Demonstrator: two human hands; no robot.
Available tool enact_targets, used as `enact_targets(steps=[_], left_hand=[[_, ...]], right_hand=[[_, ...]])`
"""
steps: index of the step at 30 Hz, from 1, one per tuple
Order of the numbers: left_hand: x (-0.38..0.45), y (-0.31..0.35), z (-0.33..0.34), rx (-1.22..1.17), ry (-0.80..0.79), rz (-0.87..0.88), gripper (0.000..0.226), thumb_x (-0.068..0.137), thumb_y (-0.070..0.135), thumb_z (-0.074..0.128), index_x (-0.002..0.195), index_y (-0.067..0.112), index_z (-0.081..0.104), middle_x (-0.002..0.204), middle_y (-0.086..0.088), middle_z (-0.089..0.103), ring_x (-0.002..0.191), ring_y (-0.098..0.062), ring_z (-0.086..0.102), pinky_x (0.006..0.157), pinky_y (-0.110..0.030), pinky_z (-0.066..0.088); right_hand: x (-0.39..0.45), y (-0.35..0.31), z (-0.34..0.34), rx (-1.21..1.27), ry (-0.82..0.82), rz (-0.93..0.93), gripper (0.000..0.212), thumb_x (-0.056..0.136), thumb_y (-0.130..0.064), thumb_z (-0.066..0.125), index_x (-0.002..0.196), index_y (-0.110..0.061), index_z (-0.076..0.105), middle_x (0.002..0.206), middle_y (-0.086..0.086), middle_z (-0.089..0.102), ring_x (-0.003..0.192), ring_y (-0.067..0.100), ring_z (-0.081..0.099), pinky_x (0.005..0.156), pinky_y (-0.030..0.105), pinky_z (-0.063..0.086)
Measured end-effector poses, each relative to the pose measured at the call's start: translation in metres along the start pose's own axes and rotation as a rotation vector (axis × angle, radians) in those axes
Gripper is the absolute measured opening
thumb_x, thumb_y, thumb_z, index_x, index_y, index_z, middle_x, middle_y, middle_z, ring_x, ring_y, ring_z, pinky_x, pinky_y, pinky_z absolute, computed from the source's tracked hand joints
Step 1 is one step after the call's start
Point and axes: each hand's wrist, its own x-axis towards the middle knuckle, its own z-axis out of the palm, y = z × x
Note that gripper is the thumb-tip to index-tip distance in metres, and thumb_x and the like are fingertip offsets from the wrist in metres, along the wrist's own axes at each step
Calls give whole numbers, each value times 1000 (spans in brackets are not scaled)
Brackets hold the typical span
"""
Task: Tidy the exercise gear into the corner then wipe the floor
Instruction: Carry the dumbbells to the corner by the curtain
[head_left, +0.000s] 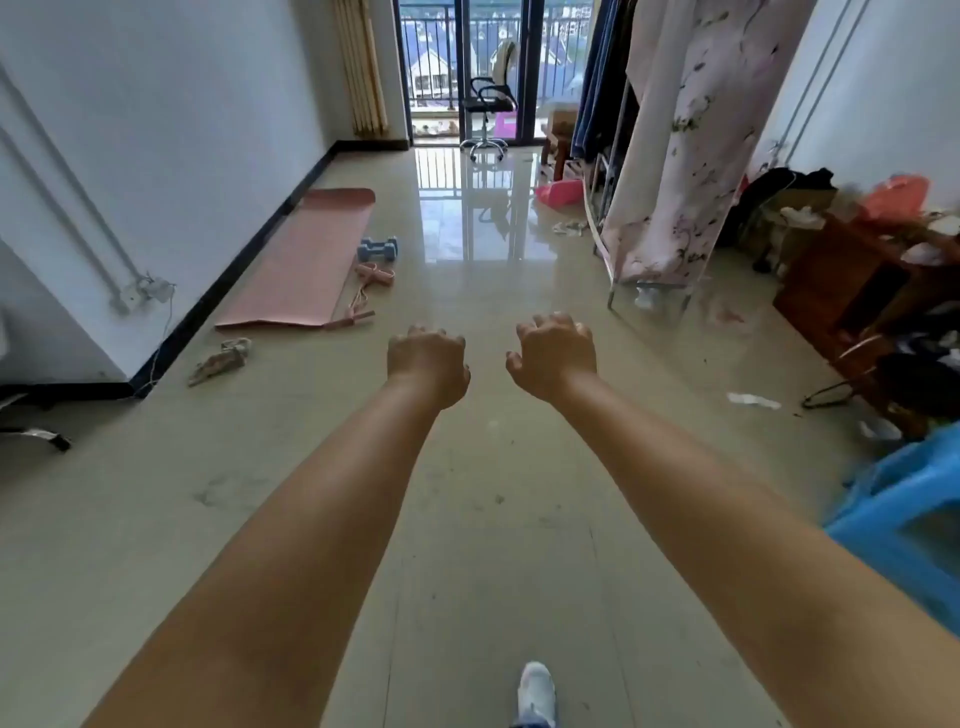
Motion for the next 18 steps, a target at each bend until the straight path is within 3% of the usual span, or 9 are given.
enact_targets(steps=[6, 13, 15, 18], left_hand=[[102, -10, 60, -83, -208, -7, 43, 97, 35, 40, 133, 13, 46, 140, -9, 46, 133, -28, 39, 103, -37, 37], [264, -31, 97, -130, -379, -33, 48, 97, 39, 38, 139, 15, 40, 145, -8, 42, 136, -26, 35, 109, -37, 33], [346, -57, 110, -159, -415, -109, 49, 97, 40, 38, 139, 15, 40, 146, -7, 41, 137, -25, 34, 109, -37, 32], [359, -65, 118, -118, -424, -80, 49, 97, 42, 38, 139, 16, 40, 146, -7, 40, 137, -25, 33, 110, -37, 32]], right_hand=[[92, 20, 74, 74, -213, 37, 42, 94, -33, 42, 128, -9, 48, 133, 13, 49, 127, 29, 41, 102, 37, 35], [256, 42, 119, 158, -365, 31, 48, 94, -37, 42, 134, -12, 44, 138, 11, 47, 133, 28, 37, 105, 38, 33], [350, 35, 135, 142, -416, 14, 48, 94, -39, 42, 134, -12, 44, 138, 12, 47, 133, 27, 37, 106, 38, 33], [363, 37, 142, 120, -421, 8, 49, 93, -41, 42, 134, -13, 44, 138, 12, 46, 133, 27, 37, 106, 38, 33]])
